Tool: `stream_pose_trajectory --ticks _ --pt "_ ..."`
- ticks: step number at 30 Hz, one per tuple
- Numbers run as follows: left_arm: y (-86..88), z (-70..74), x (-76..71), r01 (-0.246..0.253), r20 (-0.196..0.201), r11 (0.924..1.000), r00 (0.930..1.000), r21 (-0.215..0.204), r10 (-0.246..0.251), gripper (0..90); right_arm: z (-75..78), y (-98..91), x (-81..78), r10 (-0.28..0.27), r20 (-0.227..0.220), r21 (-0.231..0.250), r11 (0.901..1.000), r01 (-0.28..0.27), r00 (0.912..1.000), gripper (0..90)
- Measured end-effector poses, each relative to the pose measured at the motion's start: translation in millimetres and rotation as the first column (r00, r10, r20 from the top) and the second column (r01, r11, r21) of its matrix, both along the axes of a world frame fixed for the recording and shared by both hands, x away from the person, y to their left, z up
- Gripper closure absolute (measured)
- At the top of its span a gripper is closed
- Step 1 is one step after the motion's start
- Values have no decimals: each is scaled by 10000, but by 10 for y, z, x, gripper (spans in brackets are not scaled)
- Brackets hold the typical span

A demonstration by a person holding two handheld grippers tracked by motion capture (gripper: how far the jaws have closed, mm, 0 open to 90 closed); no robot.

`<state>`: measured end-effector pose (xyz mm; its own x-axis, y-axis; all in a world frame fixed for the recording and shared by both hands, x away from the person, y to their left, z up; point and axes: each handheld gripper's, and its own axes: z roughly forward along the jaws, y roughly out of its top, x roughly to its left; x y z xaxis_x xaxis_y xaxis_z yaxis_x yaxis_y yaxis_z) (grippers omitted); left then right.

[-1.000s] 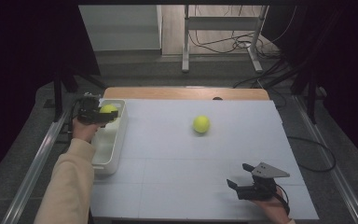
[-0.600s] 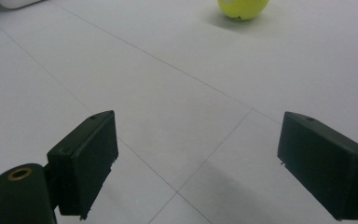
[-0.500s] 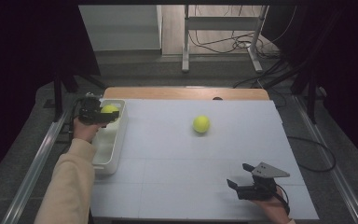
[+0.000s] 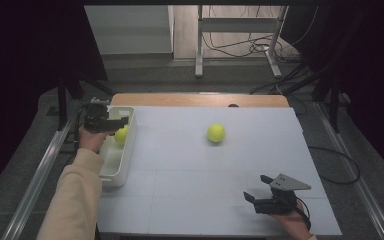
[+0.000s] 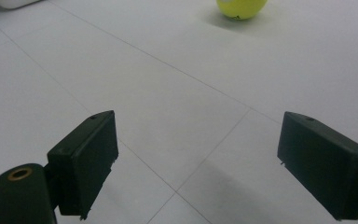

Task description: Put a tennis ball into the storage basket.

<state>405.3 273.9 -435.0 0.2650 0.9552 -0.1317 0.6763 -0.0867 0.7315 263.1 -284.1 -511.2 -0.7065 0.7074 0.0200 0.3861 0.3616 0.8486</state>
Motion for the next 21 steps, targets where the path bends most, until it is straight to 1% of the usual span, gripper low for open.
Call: stream_pose_trajectory --ticks 3,5,7,8,9,10,11,15,17,18,19,21 --pt "-29 30 -27 114 70 9999 9999 -100 -113 127 4 1 -4 15 19 -7 10000 -15 10000 128" --pt "-44 57 -54 239 187 9996 9995 -175 -236 124 6 0 -5 10 27 1 10000 -10 10000 128" --pt "-57 93 -90 391 338 9984 9987 -401 -378 125 7 -1 -4 4 29 12 10000 -4 10000 128" --pt "-57 93 -90 391 338 9984 9987 -401 -378 125 7 -1 -4 4 29 12 10000 -4 10000 128" --pt "-67 123 -117 544 450 9967 9976 -601 -518 125 6 -2 -4 -2 35 9 10000 2 10000 128" --pt "-87 166 -160 668 628 9957 9960 -637 -628 126 6 -3 -3 -4 36 9 10000 4 10000 128" --pt "-87 166 -160 668 628 9957 9960 -637 -628 125 6 -3 -3 -11 34 11 10000 11 10000 128" --pt "-153 241 -260 984 966 9932 9910 -620 -922 125 10 -1 -5 -16 35 22 10000 16 10000 128" --pt "-166 252 -276 1057 1008 9925 9899 -607 -992 126 12 0 -7 -20 42 23 10000 20 10000 128" --pt "-208 293 -331 1280 1205 9896 9855 -654 -1195 126 13 0 -7 -14 60 26 10000 14 10000 128" --pt "-208 293 -331 1280 1205 9896 9855 -654 -1195 129 13 0 -7 -14 60 26 10000 14 10000 128" --pt "-233 317 -369 1476 1366 9862 9812 -756 -1363 134 17 4 -14 -15 74 18 10000 15 10000 128"
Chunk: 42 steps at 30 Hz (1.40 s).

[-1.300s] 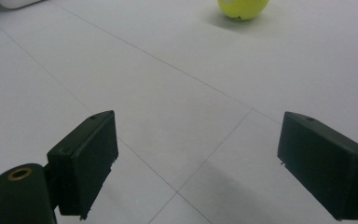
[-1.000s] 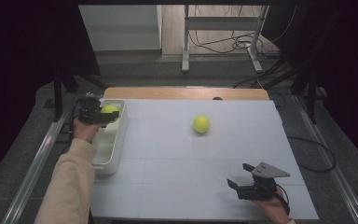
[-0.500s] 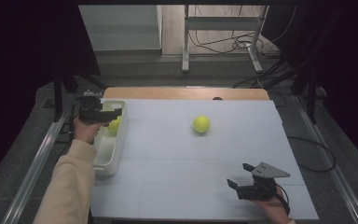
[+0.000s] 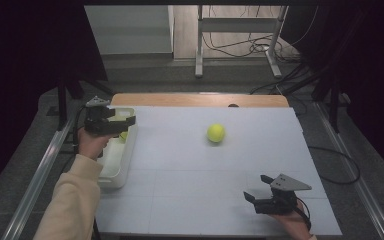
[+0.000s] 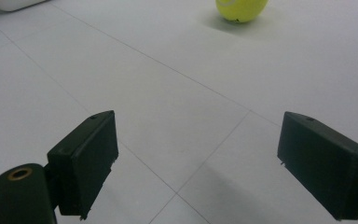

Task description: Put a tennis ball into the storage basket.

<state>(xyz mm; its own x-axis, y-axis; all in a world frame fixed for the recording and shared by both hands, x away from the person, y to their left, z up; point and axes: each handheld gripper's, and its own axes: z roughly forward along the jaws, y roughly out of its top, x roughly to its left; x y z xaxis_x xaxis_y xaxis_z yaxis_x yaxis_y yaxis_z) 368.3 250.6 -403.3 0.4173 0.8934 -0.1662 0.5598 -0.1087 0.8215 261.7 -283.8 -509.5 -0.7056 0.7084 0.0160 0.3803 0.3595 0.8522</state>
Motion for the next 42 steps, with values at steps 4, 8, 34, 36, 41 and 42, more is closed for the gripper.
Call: stream_pose_trajectory --ticks 4,8,34,36,41,42 --pt "-28 13 -54 241 104 9993 9997 -288 -238 135 -2 -1 3 -18 -11 12 10000 18 10000 128" --pt "-43 10 -84 313 139 9989 9994 -338 -309 135 0 -3 6 -44 5 37 10000 44 10000 128" --pt "-272 -113 -484 1662 897 9826 9832 -831 -1587 135 -20 -12 54 -416 1 -105 9991 416 9991 132" --pt "-272 -112 -493 1657 937 9808 9832 -1024 -1564 136 -28 -14 50 -379 -26 -130 9992 378 9993 132" --pt "-350 -139 -499 1851 931 9768 9801 -1076 -1754 136 -36 -16 42 -318 -52 -138 9994 317 9995 134" --pt "-367 -146 -503 1898 935 9766 9791 -1015 -1805 136 -36 -12 41 -311 -64 -142 9994 310 9995 133"
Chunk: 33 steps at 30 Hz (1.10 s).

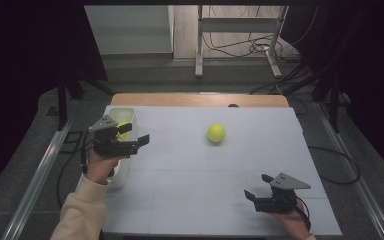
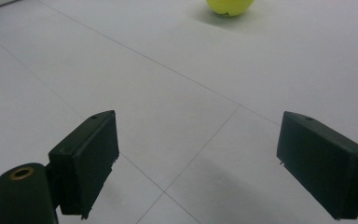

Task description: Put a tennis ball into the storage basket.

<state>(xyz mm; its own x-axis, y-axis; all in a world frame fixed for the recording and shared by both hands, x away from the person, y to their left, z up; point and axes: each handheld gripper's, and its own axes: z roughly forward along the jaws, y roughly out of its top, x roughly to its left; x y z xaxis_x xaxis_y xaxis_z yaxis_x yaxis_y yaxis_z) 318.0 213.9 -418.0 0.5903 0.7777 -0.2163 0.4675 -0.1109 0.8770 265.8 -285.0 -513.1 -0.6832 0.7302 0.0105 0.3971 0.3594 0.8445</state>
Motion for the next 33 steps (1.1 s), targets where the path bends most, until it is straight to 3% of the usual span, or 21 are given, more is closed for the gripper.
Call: stream_pose_trajectory --ticks 11,33 --pt "-119 -32 -12 224 14 9996 9997 177 -224 135 -6 -5 5 88 13 -25 10000 -88 10000 133" --pt "-376 -52 5 827 282 9966 9962 73 -828 137 20 -13 1 50 206 182 9998 -54 9998 133"
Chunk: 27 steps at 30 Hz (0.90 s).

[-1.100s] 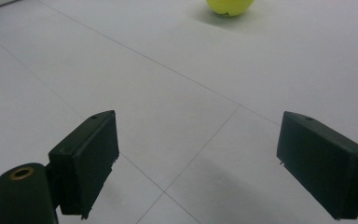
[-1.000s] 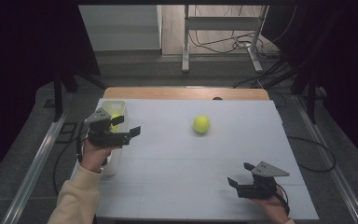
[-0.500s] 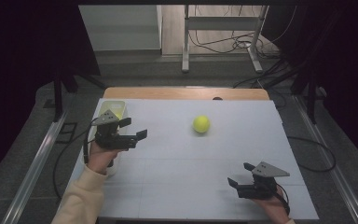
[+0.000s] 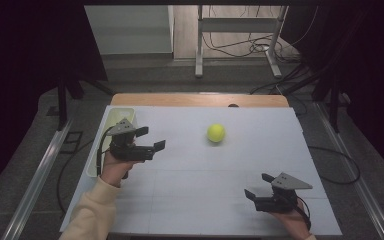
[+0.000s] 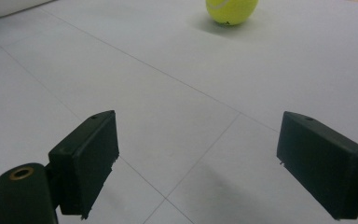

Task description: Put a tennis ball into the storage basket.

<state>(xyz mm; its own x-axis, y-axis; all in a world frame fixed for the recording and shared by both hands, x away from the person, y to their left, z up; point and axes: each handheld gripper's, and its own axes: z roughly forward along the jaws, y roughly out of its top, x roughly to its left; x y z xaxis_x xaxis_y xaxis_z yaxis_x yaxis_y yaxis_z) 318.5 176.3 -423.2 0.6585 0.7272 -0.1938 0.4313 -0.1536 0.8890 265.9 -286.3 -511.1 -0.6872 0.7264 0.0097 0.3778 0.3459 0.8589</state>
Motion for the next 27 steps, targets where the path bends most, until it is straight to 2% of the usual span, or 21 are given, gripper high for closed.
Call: stream_pose_trajectory --ticks 5,8,13,21,27 --pt "-121 -13 2 125 97 9997 9999 216 -127 139 -7 -1 1 102 -3 -28 9999 -102 9999 133" --pt "-213 -35 19 270 61 9991 9996 335 -272 139 5 -11 -9 98 13 122 9999 -98 10000 133" --pt "-325 -62 43 487 38 9975 9988 518 -490 138 -2 -2 -1 122 -7 57 9999 -122 9999 132" --pt "-477 -121 82 693 -111 9948 9976 753 -686 138 -2 -5 -7 92 -37 58 9999 -91 10000 133" --pt "-591 -173 169 784 -320 9933 9966 847 -759 137 -3 -8 -11 43 -65 98 9999 -42 10000 133"
